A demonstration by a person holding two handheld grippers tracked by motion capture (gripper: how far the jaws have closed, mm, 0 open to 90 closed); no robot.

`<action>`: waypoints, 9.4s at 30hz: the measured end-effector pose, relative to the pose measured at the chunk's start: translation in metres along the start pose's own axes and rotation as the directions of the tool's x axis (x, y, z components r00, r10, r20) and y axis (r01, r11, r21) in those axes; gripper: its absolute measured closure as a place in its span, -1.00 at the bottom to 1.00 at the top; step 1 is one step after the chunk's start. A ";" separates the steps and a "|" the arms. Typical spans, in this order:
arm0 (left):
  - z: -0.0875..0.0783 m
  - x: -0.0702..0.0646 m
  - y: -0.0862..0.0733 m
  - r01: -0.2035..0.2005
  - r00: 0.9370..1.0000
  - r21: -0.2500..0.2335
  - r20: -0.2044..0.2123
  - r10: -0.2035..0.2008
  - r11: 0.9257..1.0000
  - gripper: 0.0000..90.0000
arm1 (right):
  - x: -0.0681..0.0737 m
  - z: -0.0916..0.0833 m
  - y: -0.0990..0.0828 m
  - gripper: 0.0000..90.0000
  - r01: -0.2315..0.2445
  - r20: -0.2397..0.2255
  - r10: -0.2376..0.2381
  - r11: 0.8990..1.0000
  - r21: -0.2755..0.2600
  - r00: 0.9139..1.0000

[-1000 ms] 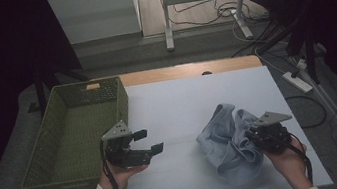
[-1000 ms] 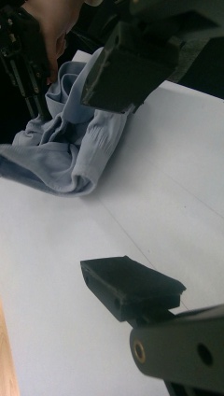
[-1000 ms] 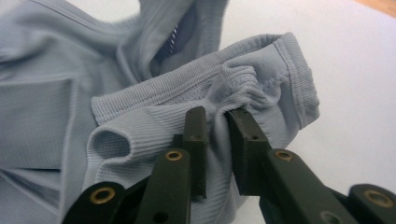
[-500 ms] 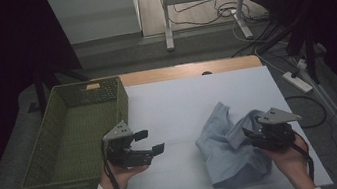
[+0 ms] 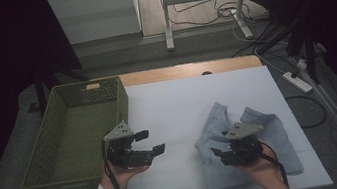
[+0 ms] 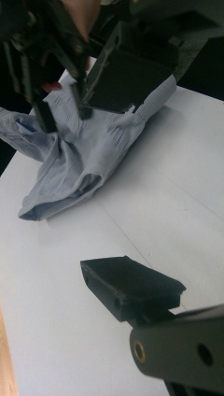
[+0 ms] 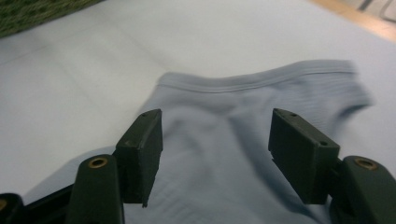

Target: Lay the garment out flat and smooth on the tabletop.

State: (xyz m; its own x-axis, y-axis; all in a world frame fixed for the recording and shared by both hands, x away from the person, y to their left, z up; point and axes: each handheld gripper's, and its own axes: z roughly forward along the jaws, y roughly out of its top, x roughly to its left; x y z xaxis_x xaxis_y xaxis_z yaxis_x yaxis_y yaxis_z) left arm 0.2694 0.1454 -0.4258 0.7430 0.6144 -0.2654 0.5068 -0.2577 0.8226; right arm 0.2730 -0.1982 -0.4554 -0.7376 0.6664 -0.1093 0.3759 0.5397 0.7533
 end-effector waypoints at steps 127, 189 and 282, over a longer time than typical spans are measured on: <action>0.085 0.047 0.009 0.120 0.992 0.053 -0.037 -0.119 0.991 -0.49 | -0.071 0.016 0.019 -0.01 -0.170 0.010 0.176 0.963 -0.207 0.984; 0.156 0.070 -0.016 0.119 0.993 0.250 -0.014 -0.119 0.961 0.29 | -0.085 0.111 0.005 0.24 -0.133 -0.040 0.145 0.968 0.212 0.989; -0.030 -0.004 0.057 -0.013 0.984 -0.344 0.163 0.073 0.939 0.87 | -0.016 -0.095 0.071 0.68 -0.013 0.049 0.059 0.763 -0.647 0.997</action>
State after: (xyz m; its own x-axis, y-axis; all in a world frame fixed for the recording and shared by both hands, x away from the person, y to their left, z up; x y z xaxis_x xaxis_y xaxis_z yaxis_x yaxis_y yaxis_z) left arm 0.2822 0.1506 -0.3623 0.8392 0.4646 -0.2828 0.3158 0.0072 0.9488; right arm 0.2584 -0.2198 -0.3389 -0.6859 0.7212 -0.0963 -0.0662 0.0699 0.9954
